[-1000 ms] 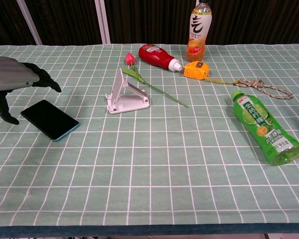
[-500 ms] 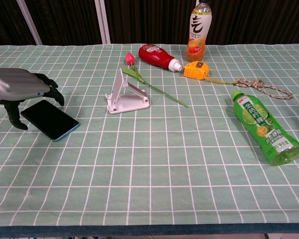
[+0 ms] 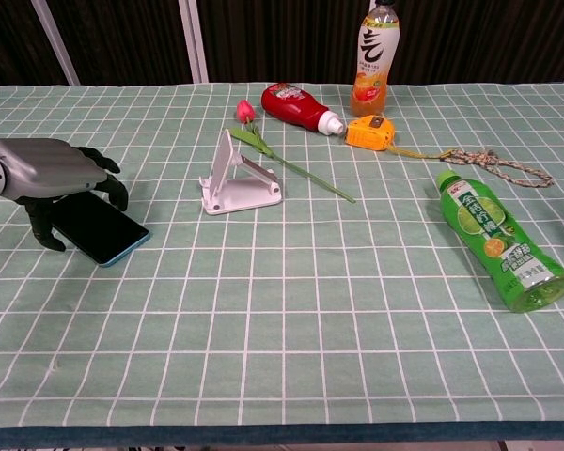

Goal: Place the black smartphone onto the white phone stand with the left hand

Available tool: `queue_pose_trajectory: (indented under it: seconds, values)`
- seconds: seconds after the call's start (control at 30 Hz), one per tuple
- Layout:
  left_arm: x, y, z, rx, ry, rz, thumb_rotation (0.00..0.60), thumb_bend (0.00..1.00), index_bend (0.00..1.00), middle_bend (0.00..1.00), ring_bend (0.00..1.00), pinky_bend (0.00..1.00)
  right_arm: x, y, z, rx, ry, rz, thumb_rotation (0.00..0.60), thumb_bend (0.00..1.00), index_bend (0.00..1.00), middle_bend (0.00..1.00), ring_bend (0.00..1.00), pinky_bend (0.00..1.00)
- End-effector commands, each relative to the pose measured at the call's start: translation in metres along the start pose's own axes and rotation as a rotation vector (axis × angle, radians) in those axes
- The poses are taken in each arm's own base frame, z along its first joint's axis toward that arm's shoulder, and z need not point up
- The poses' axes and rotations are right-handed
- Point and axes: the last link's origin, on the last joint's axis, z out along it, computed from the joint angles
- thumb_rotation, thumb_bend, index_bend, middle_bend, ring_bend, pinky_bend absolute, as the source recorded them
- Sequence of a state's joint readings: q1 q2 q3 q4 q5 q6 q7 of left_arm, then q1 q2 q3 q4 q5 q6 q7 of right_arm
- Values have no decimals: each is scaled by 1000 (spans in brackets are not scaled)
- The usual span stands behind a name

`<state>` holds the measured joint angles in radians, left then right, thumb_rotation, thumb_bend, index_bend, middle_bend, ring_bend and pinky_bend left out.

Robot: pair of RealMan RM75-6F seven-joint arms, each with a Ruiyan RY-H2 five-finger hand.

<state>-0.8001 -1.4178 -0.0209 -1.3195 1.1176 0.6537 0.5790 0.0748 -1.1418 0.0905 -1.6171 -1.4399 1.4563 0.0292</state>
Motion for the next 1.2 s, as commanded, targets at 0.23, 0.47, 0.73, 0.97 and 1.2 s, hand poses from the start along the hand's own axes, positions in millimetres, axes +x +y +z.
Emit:
queue_pose_trajectory:
  seconds: [0.23, 0.47, 0.73, 0.97, 1.2]
  values:
    - [-2, 3, 2, 0, 3, -3, 600, 133, 281, 280, 0, 0, 0, 0, 0, -1, 0, 0, 600, 324, 102, 47, 0, 187]
    - [-5, 4, 3, -1, 4, -9, 600, 237, 372, 373, 0, 0, 0, 0, 0, -1, -1, 0, 600, 324, 102, 47, 0, 187]
    - [-6, 6, 1, -5, 17, -21, 600, 263, 497, 501, 44, 0, 0, 0, 0, -1, 0, 0, 600, 324, 106, 51, 0, 187]
    - [-1, 3, -2, 2, 49, -42, 600, 264, 531, 530, 64, 0, 0, 0, 0, 0, 1, 2, 600, 324, 114, 56, 0, 187]
    - [19, -1, -5, 35, 123, -154, 600, 264, 527, 527, 64, 0, 0, 0, 0, 1, 2, 3, 600, 324, 114, 56, 0, 187]
